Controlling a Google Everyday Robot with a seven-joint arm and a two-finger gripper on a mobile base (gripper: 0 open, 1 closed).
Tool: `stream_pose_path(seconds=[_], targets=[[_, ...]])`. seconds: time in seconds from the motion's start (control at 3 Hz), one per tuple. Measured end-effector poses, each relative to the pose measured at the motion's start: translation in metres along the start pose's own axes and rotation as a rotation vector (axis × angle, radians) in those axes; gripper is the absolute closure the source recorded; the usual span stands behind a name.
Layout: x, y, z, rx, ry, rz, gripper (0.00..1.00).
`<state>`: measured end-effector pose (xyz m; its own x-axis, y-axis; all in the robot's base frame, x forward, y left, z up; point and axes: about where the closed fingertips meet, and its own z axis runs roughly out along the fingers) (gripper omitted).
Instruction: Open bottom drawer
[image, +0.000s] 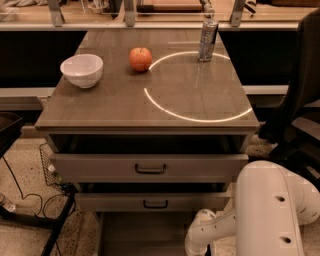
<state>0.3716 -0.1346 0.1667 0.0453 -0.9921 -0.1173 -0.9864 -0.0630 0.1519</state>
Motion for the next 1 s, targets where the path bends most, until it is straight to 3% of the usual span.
stream_pose_path(seconds=[0.33, 0.67, 1.0], targets=[[0.0000, 0.0019, 0.0016, -0.004, 0.000, 0.000, 0.22], [0.0000, 0.0035, 0.0029, -0.007, -0.001, 0.000, 0.00], [0.0000, 0.0036, 0.0029, -0.007, -0.001, 0.000, 0.00]])
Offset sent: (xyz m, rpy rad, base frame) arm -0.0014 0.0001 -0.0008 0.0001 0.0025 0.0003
